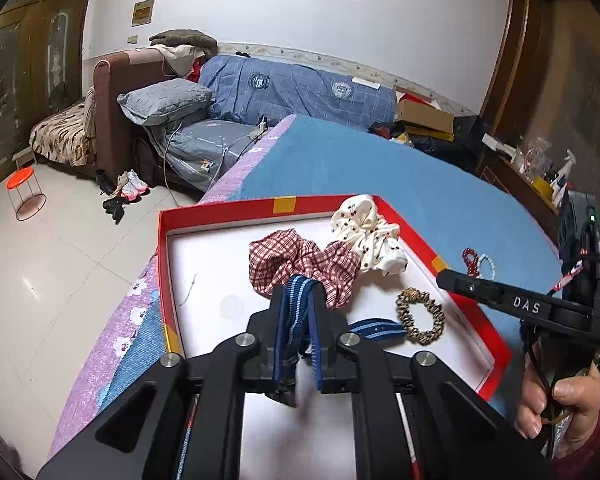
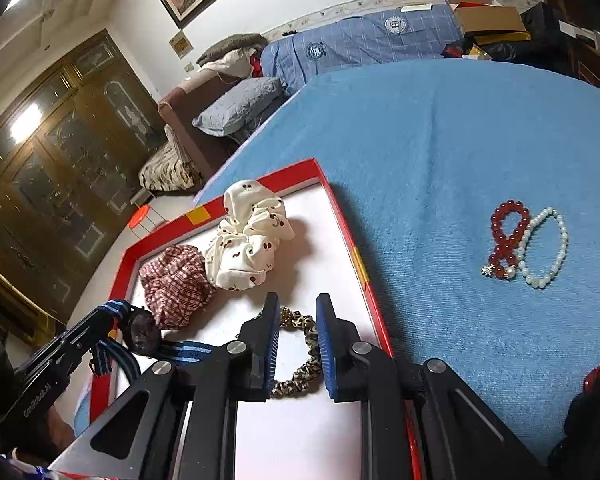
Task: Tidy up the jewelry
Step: 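Carry the bracelet and watch to the tray and release them, then grasp the black claw hair clip with the left gripper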
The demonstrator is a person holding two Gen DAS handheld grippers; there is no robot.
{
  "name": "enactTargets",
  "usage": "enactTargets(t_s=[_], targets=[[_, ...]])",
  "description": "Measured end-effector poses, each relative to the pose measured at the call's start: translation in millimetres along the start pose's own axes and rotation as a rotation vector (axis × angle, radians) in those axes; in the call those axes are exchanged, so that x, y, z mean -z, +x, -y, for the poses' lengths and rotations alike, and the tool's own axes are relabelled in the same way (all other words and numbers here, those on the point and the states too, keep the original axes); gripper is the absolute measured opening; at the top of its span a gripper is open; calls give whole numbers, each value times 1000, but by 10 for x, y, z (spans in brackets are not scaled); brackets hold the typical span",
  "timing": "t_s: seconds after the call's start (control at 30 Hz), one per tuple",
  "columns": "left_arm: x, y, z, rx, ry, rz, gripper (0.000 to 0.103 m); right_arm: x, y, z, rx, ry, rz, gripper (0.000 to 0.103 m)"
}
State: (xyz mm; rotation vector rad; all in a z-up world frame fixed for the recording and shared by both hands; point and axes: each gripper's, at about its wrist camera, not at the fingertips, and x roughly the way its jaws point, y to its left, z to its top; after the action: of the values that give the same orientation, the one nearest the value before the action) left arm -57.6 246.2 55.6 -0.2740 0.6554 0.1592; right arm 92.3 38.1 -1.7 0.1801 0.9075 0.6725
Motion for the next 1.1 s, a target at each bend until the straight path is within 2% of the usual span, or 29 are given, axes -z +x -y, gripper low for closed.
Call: enactTargets(t_s=[0.03,0.1,0.33,0.53,0.9,1.0,1.1], targets=[[-1,-36,9,0,0,14,25,9,-33,0,-4,-1,3,20],[-21,-108,23,-3,3,38,37,30,-97,-6,-10,1,12,20],[-72,-305,173,14,16,71,38,123,-349,4,-44,13,43,20],[22,-441,484,67,58,77,39,281,-664,85,-42,2,88,20],[353,-382,1288,158,211,0,40,606,-1346,488,15,-14,204,20],[465,-350,1456,160,254,-27,40,636,-1590,654,17,-10,255,20],[545,-318,1625,181,280,-55,40,629,-1841,891,67,9,322,20]])
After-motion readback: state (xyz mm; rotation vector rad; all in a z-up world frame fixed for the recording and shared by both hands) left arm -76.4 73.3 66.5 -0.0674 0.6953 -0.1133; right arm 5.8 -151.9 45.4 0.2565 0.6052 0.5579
